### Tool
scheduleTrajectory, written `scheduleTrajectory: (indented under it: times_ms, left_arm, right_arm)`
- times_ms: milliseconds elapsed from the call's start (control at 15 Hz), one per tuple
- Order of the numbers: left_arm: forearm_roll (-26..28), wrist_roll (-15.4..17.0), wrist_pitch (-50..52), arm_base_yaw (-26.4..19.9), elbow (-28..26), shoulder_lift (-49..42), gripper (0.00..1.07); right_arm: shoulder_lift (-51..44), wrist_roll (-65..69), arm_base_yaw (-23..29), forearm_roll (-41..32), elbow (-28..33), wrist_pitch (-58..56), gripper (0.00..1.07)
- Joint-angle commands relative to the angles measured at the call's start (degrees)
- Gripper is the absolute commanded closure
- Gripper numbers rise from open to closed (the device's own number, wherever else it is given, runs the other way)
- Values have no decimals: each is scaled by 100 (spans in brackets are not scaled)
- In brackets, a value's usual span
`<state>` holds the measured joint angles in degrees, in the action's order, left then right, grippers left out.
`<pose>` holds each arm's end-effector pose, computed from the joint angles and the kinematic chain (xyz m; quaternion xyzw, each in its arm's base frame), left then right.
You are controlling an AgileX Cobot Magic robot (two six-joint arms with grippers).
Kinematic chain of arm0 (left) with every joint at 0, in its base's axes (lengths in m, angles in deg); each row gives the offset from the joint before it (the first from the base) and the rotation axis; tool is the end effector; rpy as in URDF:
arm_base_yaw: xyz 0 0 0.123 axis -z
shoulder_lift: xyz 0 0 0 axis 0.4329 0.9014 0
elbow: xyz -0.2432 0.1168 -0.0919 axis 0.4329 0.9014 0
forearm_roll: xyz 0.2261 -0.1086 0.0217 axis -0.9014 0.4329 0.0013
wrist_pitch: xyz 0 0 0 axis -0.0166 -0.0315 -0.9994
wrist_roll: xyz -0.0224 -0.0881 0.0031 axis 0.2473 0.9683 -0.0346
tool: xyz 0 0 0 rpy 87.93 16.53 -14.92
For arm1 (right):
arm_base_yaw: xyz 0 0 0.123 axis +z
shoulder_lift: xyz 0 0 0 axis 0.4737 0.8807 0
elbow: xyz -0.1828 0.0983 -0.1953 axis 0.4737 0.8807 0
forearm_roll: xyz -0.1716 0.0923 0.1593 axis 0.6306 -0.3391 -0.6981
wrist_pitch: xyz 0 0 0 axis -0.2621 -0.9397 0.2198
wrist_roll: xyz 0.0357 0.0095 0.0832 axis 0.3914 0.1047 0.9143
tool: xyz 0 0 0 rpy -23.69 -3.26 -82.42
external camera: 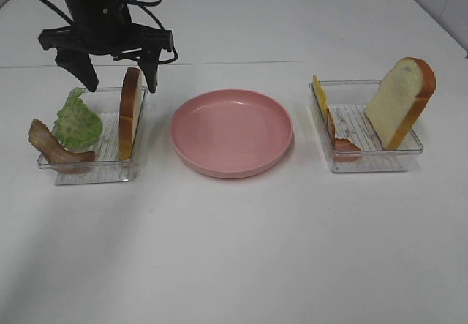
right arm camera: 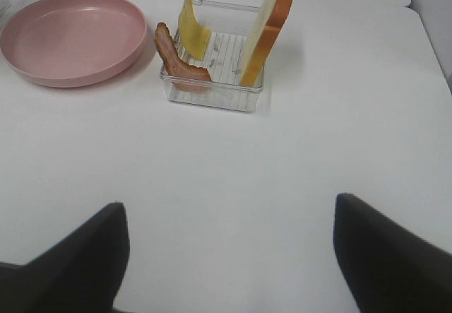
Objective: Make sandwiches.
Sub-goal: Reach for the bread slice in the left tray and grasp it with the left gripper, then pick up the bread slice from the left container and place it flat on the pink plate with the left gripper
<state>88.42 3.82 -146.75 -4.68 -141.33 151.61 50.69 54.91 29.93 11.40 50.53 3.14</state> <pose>0.4316 -0.1662 0.2196 0.0083 0.9949 -0.0388 0.0932 -0.0080 0.0088 0.2789 -0.0918 0.8467 0.0169 0.5238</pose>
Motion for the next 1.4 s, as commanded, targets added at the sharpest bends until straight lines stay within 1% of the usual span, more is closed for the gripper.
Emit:
scheduleTrajectory:
  times_ms: [67,267,333,400,467,533,600,667,867,933,1067,1267,1333,1400]
  left_arm:
    - [17,11,166,29,-17,115,28]
    - [17,11,246,29,-17,206,40]
    - [17,11,269,29,-17,206,46]
    - [17,11,304,29,-17,206,54]
    - [17,11,332,29,-34,206,66]
    - [17,11,395,29,-57,206,91]
    - [11,11,407,29,-57,206,102]
    - [6,6,407,29,-57,206,107]
    - [-6,6,269,29,-109,206,107]
    - [-6,0,63,29,-206,206,107]
    - [0,-138,-590,29,-619,195,107]
    - [504,-252,-567,23,-894,-143,107]
    - [819,-355,-567,-23,-985,-258,107]
    - [1318,-516,-567,-103,-1089,-361,107]
  right_arm:
    - [-74,6,-34,11,6,46,32]
    - [-74,6,-34,11,6,46,32]
    - [-74,6,-34,11,6,46,32]
    - [-74,6,-34,11,6,46,32]
    - [-74,6,-34,11,6,46,32]
    - [-74,6,-34,11,6,46,32]
    - [-74,6,-34,11,6,46,32]
    - [-74,6,-34,11,6,46,32]
    - [-74,6,-34,11,6,46,32]
    - [-74,6,-34,11,6,46,32]
    - [-74,6,-34,11,6,46,32]
    - [-74,6,-34,6,6,46,32]
    - [-74,6,-34,6,6,46,32]
    - [-74,6,-34,0,6,46,32]
